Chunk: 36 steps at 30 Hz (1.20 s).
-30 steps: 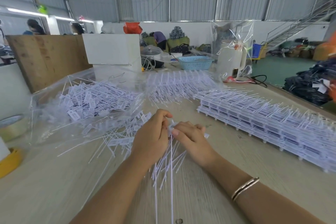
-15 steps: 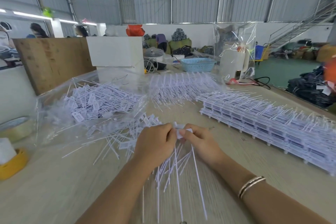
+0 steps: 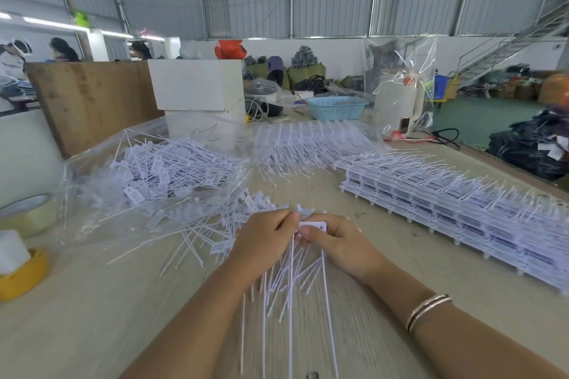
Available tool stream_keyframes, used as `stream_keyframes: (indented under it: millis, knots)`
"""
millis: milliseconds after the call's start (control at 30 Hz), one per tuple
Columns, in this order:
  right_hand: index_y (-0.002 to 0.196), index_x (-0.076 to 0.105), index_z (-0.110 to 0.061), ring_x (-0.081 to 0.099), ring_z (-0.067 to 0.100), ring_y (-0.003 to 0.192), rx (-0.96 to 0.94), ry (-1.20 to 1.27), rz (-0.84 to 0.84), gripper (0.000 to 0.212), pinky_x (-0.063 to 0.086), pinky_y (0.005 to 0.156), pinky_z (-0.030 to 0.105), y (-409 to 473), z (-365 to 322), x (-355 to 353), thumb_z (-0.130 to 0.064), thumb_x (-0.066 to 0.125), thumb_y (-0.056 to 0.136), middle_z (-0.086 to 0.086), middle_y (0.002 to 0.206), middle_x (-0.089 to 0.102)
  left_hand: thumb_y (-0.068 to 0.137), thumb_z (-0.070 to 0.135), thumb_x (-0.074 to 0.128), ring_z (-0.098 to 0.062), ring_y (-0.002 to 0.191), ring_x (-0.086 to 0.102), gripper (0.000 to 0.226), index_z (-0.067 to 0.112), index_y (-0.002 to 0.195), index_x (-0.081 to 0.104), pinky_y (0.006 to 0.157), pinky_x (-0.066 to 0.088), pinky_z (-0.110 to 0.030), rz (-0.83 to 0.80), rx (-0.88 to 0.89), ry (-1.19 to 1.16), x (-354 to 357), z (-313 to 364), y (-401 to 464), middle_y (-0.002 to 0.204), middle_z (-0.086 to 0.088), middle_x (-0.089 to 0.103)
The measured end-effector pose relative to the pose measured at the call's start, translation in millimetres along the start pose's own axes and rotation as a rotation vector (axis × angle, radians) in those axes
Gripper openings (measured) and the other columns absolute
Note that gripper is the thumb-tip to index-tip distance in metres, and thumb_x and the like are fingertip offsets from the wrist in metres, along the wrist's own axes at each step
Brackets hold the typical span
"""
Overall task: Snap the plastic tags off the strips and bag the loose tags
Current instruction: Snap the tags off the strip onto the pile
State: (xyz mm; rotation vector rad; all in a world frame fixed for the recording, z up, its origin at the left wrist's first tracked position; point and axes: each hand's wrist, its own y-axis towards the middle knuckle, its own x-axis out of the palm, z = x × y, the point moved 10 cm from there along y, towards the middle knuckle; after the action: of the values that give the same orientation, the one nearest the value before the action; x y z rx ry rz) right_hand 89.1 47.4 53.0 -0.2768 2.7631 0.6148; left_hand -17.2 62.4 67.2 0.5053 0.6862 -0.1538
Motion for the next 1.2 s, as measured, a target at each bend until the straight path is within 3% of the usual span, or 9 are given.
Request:
stream_keyframes:
  millis: [133, 233, 433, 733, 833, 933, 1033, 1100, 1200]
  knots:
    - [0.075, 0.068, -0.013, 0.059, 0.03, 0.067, -0.105, -0.105, 0.066, 0.02, 0.044, 0.073, 0.038, -1.1, -15.6, -3.6, -0.01, 0.059, 0.092, 0.007, 0.069, 0.065, 0.098, 0.027, 0.046, -0.004, 0.04, 0.032, 0.05, 0.03, 0.048, 0.047, 0.046, 0.023, -0.019, -0.011, -0.013, -0.12, 0.3, -0.8, 1.8, 0.04, 0.011, 0.035]
    - [0.076, 0.068, -0.017, 0.057, 0.003, 0.071, -0.145, -0.283, 0.101, 0.019, 0.029, 0.087, 0.027, -3.3, -22.8, -3.8, -0.023, 0.058, 0.09, -0.008, 0.071, 0.064, 0.098, 0.025, 0.047, -0.004, 0.042, 0.03, 0.047, 0.026, 0.05, 0.043, 0.046, 0.022, -0.019, -0.008, -0.021, -0.177, -0.6, -0.3, 2.7, 0.041, 0.011, 0.032]
    - [0.075, 0.067, -0.015, 0.05, -0.002, 0.073, -0.269, -0.461, 0.164, 0.02, 0.023, 0.08, 0.023, -6.6, -38.7, -4.2, -0.025, 0.054, 0.087, -0.018, 0.067, 0.055, 0.098, 0.023, 0.046, -0.004, 0.043, 0.028, 0.041, 0.017, 0.058, 0.042, 0.048, 0.022, -0.02, -0.025, -0.016, -0.192, 0.2, 0.2, 2.2, 0.049, 0.007, 0.03]
    - [0.077, 0.065, -0.007, 0.052, 0.014, 0.07, -0.335, -0.552, 0.163, 0.02, 0.026, 0.08, 0.023, -9.6, -47.3, 0.7, -0.019, 0.055, 0.09, 0.004, 0.067, 0.058, 0.098, 0.023, 0.047, -0.007, 0.046, 0.03, 0.05, 0.029, 0.048, 0.049, 0.05, 0.024, -0.021, -0.067, -0.043, -0.303, -1.0, -2.3, 3.1, 0.046, 0.011, 0.031]
    - [0.076, 0.064, -0.006, 0.052, 0.01, 0.067, -0.292, -0.442, 0.112, 0.019, 0.029, 0.076, 0.023, -6.7, -43.6, 2.3, -0.016, 0.056, 0.09, 0.004, 0.067, 0.059, 0.097, 0.023, 0.048, -0.006, 0.044, 0.028, 0.047, 0.027, 0.05, 0.044, 0.048, 0.023, -0.021, -0.034, 0.024, -0.241, -5.9, 2.9, 2.9, 0.044, 0.011, 0.031]
    - [0.078, 0.068, -0.01, 0.051, 0.008, 0.066, -0.061, -0.123, -0.058, 0.015, 0.037, 0.068, 0.022, -5.2, -21.3, 4.0, -0.007, 0.061, 0.09, 0.002, 0.071, 0.059, 0.097, 0.024, 0.049, -0.007, 0.042, 0.032, 0.049, 0.032, 0.05, 0.039, 0.048, 0.026, -0.026, -0.023, 0.19, 0.052, -4.3, 17.6, -1.9, 0.043, 0.008, 0.034]
    - [0.09, 0.066, 0.006, 0.049, 0.017, 0.073, 0.022, -0.118, -0.152, 0.015, 0.038, 0.071, 0.029, -7.3, -6.0, 6.6, -0.008, 0.06, 0.091, 0.021, 0.08, 0.058, 0.096, 0.027, 0.048, -0.006, 0.044, 0.038, 0.048, 0.032, 0.052, 0.031, 0.046, 0.025, -0.02, -0.015, 0.296, 0.262, 1.0, 29.1, -4.4, 0.045, 0.008, 0.033]
    - [0.094, 0.068, 0.004, 0.051, 0.017, 0.075, 0.001, -0.137, -0.133, 0.015, 0.04, 0.071, 0.028, -5.3, -7.9, 5.6, -0.008, 0.06, 0.092, 0.027, 0.087, 0.062, 0.097, 0.026, 0.047, -0.007, 0.043, 0.036, 0.046, 0.031, 0.053, 0.033, 0.046, 0.024, -0.02, -0.022, 0.267, 0.232, 2.1, 26.6, -1.7, 0.045, 0.007, 0.034]
    - [0.093, 0.069, 0.002, 0.058, 0.025, 0.072, -0.101, -0.166, -0.056, 0.017, 0.045, 0.07, 0.033, -0.6, -20.9, 4.6, -0.012, 0.059, 0.093, 0.022, 0.083, 0.065, 0.098, 0.021, 0.046, -0.005, 0.043, 0.032, 0.042, 0.023, 0.056, 0.042, 0.048, 0.024, -0.019, -0.006, 0.133, -0.071, -2.8, 15.1, 1.5, 0.044, 0.011, 0.035]
